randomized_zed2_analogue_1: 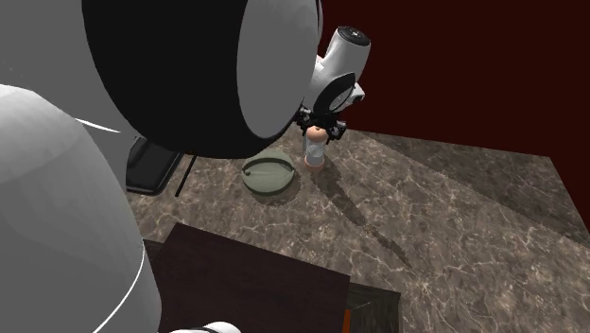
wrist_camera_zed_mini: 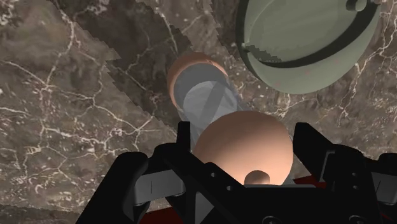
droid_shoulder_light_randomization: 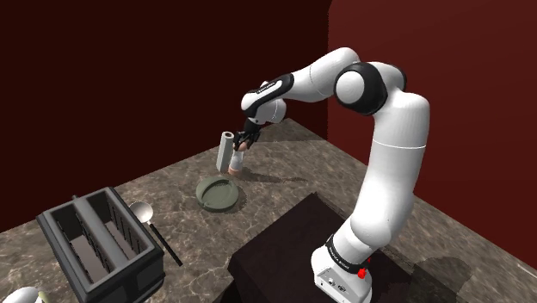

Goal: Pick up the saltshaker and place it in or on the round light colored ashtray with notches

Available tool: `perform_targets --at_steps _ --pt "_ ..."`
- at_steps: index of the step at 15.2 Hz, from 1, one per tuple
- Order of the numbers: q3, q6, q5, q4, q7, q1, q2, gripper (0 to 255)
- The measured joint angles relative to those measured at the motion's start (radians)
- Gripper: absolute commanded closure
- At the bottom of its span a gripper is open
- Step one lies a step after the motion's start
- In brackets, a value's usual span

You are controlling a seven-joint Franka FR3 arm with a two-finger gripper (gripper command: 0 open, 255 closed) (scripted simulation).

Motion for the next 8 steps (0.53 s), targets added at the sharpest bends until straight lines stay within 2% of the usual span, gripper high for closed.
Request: perform_targets --at_steps 8 --pt "-0.018 -0.083 -0.036 0.012 0.035 0.009 -0.074 255"
